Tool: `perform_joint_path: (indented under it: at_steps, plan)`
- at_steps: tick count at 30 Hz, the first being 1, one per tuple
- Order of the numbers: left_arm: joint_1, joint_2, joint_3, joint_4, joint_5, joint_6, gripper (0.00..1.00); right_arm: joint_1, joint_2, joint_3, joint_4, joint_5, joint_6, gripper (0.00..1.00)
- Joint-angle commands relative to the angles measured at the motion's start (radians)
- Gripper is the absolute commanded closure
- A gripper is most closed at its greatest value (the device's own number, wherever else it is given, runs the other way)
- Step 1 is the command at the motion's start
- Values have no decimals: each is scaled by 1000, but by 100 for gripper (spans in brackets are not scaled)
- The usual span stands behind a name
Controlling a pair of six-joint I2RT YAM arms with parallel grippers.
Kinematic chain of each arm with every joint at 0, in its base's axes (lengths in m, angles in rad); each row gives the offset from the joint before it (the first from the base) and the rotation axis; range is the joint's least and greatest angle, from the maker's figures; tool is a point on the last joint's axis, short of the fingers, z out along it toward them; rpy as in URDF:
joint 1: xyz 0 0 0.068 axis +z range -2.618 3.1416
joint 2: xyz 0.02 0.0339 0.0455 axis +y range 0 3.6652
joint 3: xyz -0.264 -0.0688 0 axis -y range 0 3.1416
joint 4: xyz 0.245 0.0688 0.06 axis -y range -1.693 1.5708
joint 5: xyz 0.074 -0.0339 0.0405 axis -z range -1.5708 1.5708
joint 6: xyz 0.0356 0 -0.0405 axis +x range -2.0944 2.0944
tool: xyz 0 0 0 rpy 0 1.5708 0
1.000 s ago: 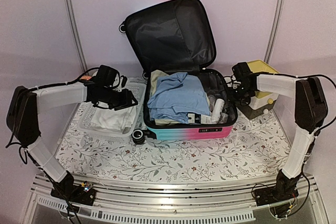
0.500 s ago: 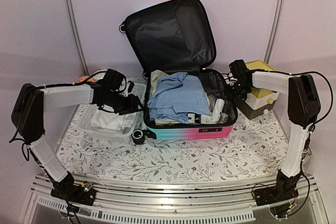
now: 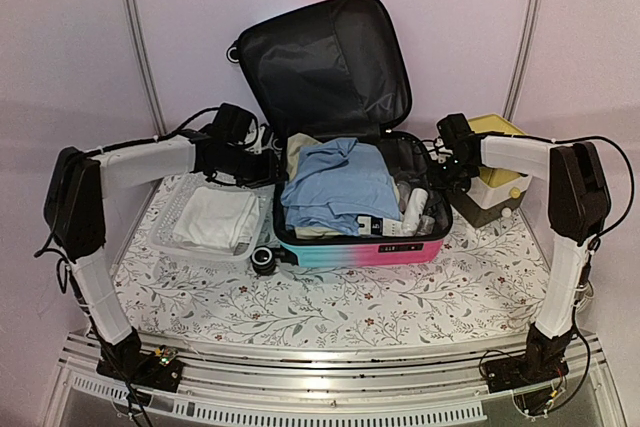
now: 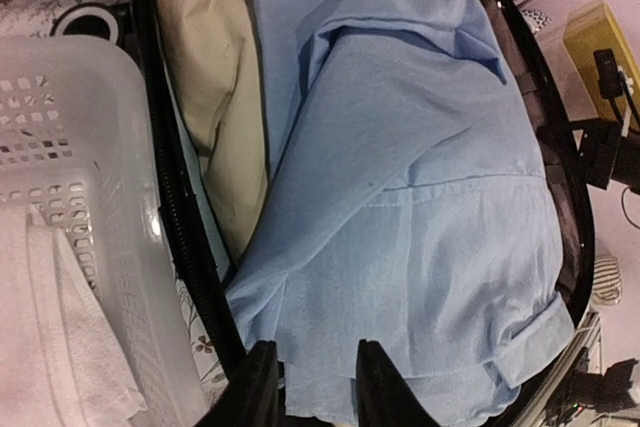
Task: Open, take out, and arrange the luggage
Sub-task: Adjust the bin at the center of the board, then adjust the opened luggage at the center of the board.
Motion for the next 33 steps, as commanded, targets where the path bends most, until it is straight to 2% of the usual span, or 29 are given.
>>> perform_joint_path:
  at_steps: [1,7,18,33]
  plan:
    - [-18,47,29,-66,-6,-3,75,-39,5,15,61,36,26,97]
    - [-22,58,41,-149,-123,-38,68,-39,10,16,66,26,26,98]
    - [-33,41,41,-210,-234,-48,57,-38,17,12,68,26,26,98]
    - [-57,2,-40,-177,-141,-80,47,-39,22,4,71,29,26,98]
